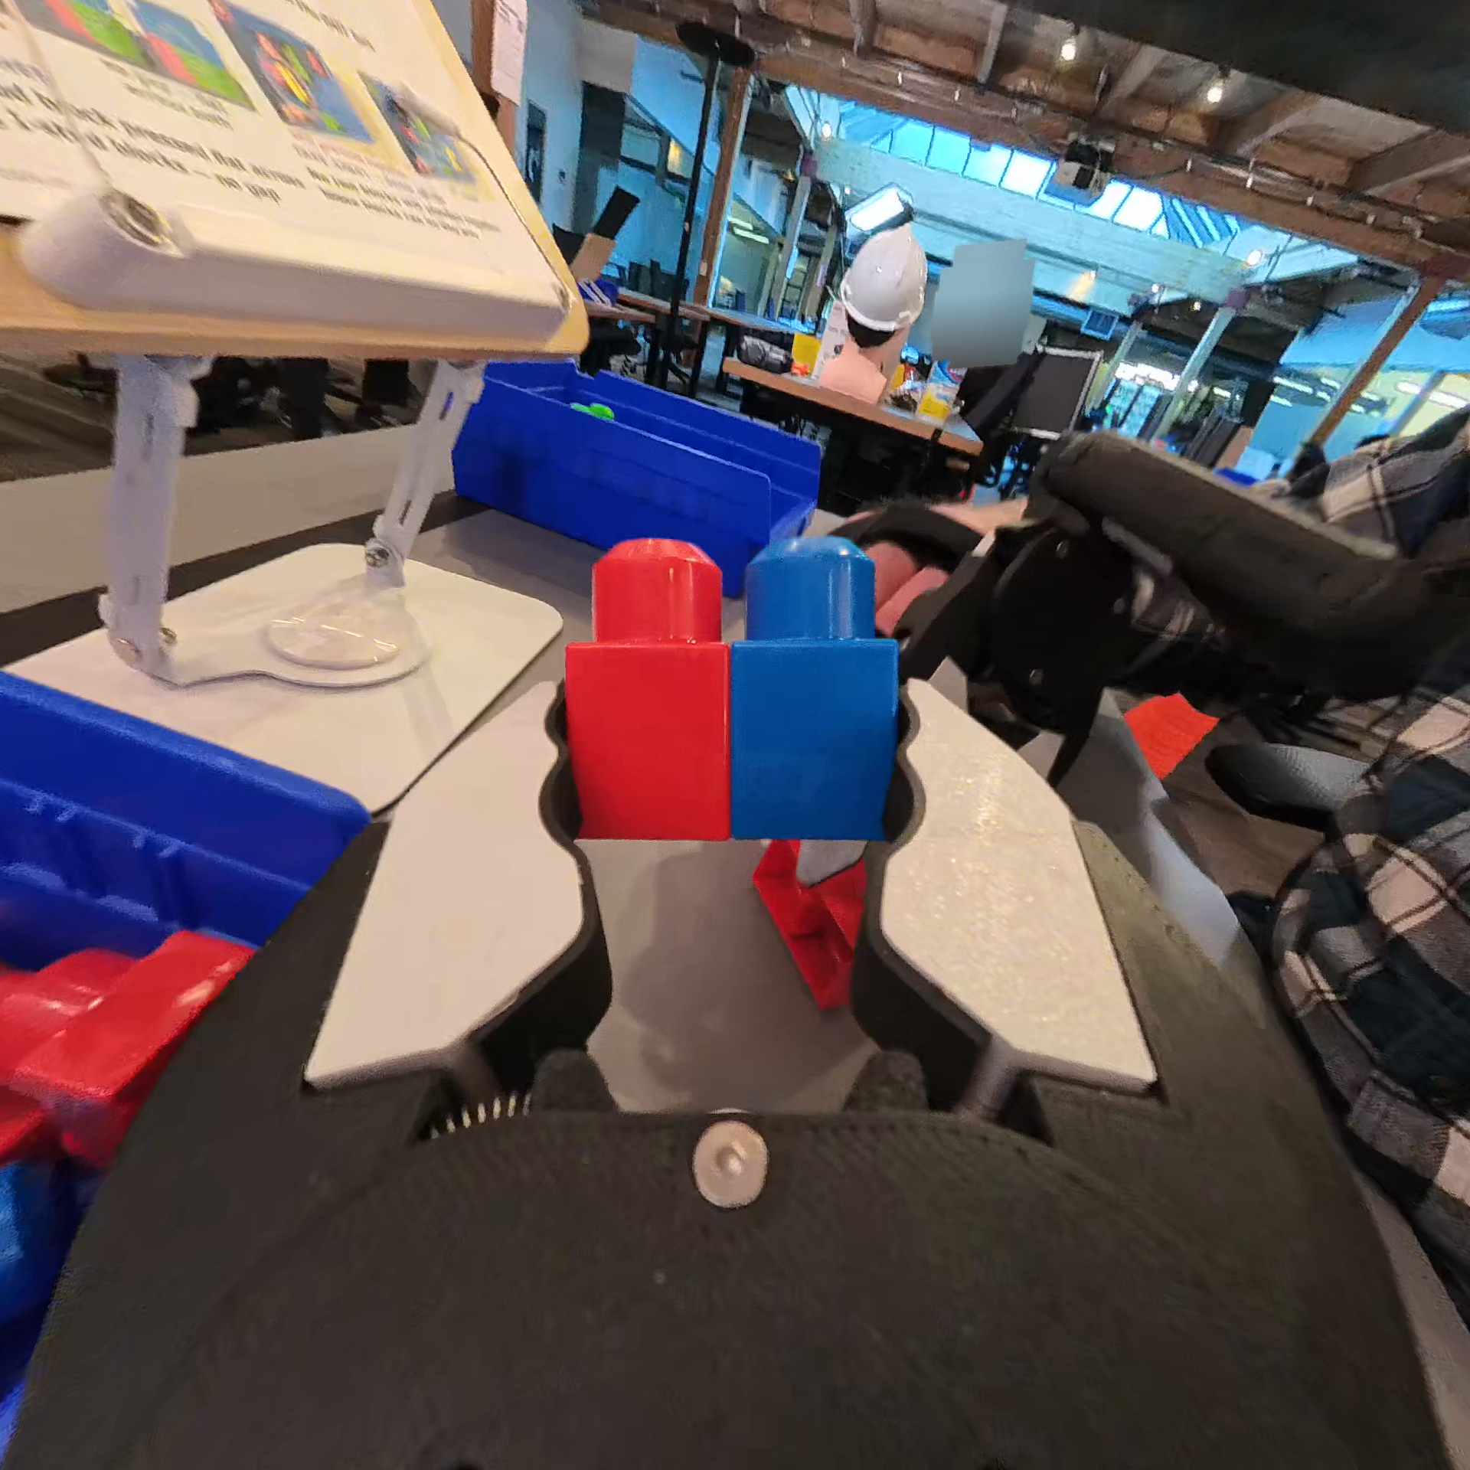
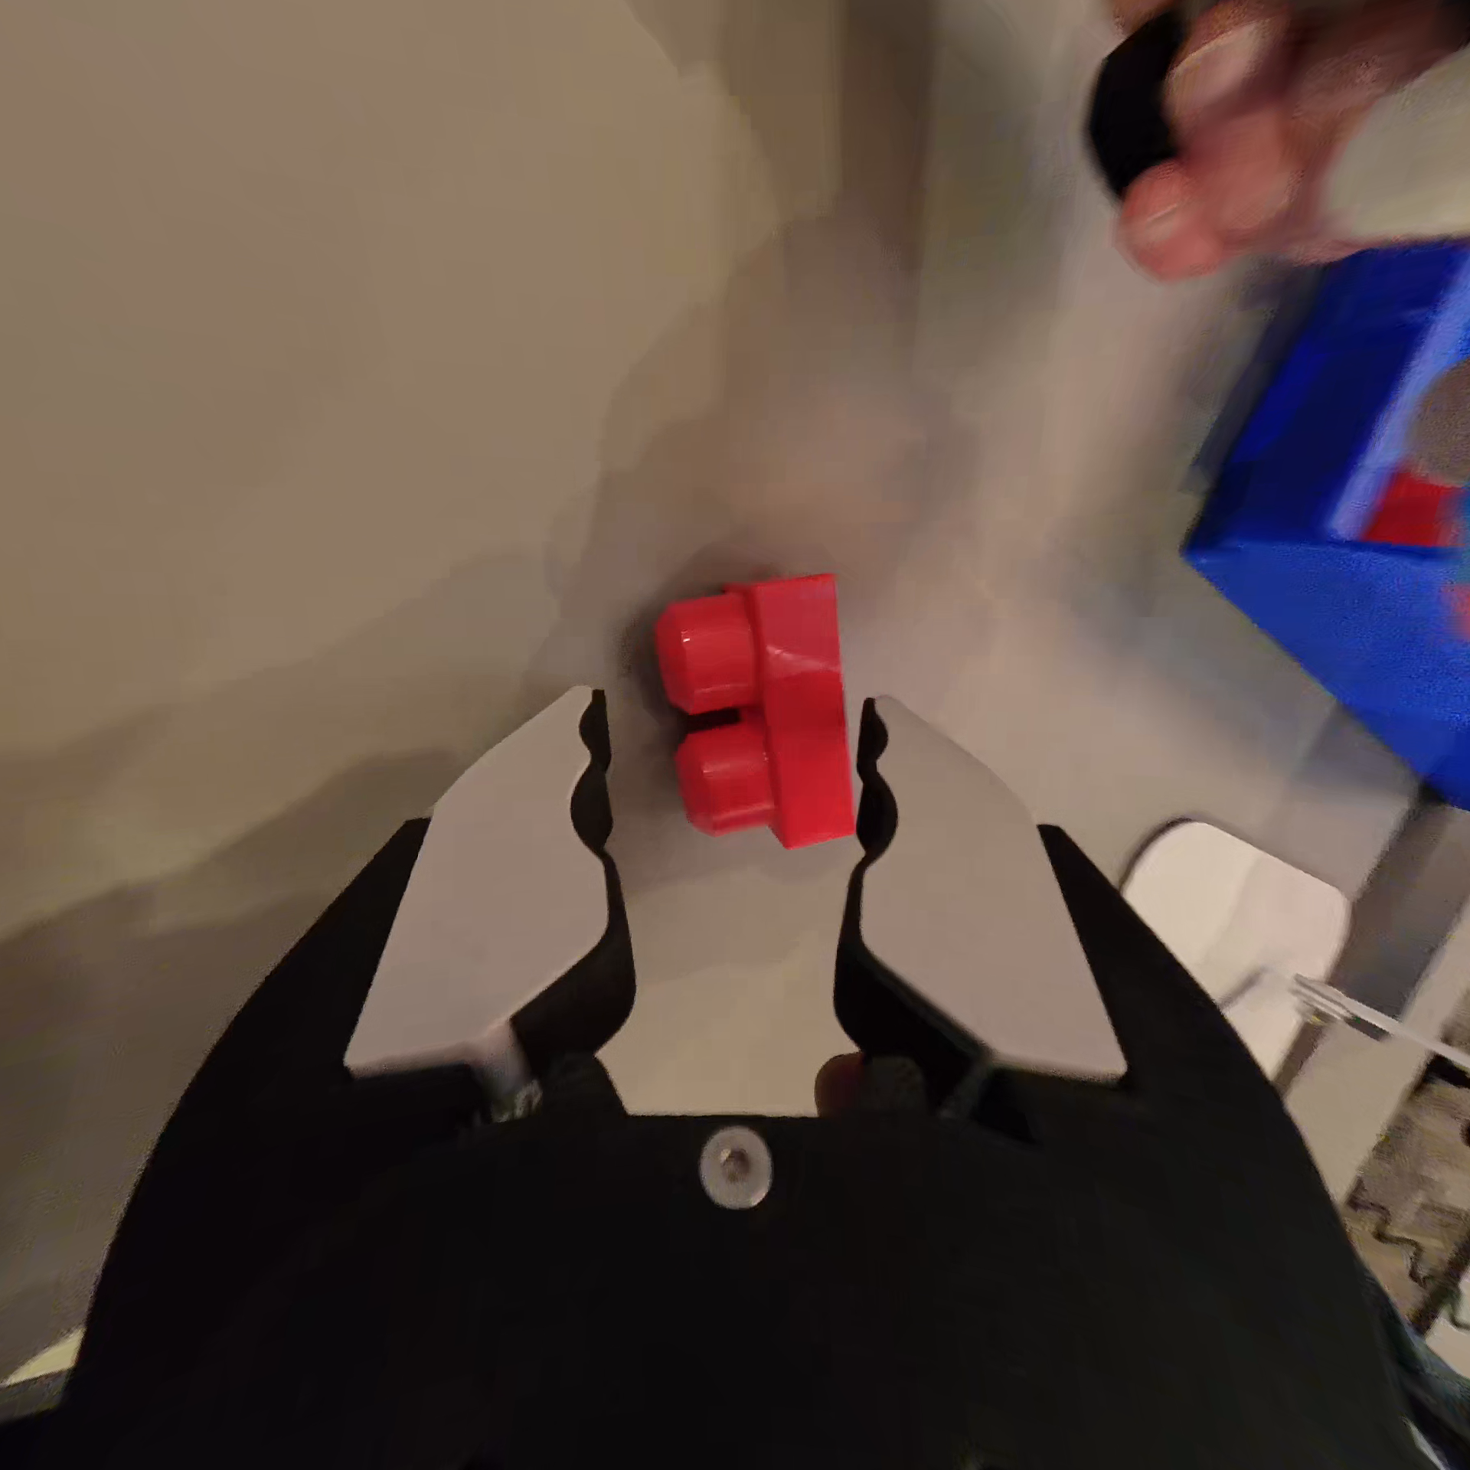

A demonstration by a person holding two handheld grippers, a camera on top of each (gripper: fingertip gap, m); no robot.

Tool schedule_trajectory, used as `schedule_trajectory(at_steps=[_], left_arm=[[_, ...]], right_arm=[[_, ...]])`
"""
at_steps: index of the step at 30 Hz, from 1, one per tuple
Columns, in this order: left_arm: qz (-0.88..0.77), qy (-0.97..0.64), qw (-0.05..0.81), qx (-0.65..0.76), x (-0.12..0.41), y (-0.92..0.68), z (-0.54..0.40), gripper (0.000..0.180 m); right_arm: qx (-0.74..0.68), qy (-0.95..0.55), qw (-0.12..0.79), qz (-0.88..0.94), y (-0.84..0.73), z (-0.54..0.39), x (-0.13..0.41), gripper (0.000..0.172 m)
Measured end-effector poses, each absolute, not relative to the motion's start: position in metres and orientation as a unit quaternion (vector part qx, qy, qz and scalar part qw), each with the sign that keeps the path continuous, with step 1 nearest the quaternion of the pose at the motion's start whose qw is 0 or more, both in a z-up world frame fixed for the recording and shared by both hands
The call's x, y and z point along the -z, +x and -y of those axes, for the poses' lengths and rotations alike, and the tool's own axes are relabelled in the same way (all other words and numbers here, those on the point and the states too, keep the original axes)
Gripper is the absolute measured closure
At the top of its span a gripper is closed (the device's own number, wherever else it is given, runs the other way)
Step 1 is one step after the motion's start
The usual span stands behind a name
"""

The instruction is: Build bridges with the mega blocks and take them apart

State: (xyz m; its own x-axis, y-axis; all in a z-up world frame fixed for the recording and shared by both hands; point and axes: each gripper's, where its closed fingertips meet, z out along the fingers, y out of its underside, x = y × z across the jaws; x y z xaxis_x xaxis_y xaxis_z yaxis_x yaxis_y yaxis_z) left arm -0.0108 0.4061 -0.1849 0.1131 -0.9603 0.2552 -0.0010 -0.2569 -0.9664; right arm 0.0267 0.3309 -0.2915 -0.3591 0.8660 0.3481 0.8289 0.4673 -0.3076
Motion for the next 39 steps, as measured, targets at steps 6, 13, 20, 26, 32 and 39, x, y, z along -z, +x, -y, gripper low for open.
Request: schedule_trajectory(at_steps=[6,13,20,26,32,39], left_arm=[[-0.405,-0.589,0.462,0.525,0.182,-0.011,-0.406,0.106],[-0.401,-0.584,0.476,0.521,0.177,-0.015,-0.407,0.106],[-0.432,-0.586,0.481,0.488,0.18,-0.011,-0.402,0.106],[-0.432,-0.586,0.479,0.491,0.181,-0.01,-0.4,0.106],[-0.43,-0.588,0.484,0.485,0.181,-0.014,-0.404,0.106],[-0.433,-0.583,0.484,0.489,0.179,-0.011,-0.401,0.106]], right_arm=[[-0.067,-0.515,0.211,0.828,0.023,-0.33,0.304,0.125],[-0.16,-0.552,0.143,0.806,0.026,-0.324,0.294,0.126],[-0.285,-0.579,-0.041,0.762,0.061,-0.284,0.284,0.126],[-0.203,-0.573,-0.071,0.791,0.061,-0.299,0.301,0.105],[-0.183,-0.584,0.037,0.79,0.055,-0.317,0.276,0.113],[-0.118,-0.606,0.171,0.768,0.061,-0.296,0.27,0.134]])
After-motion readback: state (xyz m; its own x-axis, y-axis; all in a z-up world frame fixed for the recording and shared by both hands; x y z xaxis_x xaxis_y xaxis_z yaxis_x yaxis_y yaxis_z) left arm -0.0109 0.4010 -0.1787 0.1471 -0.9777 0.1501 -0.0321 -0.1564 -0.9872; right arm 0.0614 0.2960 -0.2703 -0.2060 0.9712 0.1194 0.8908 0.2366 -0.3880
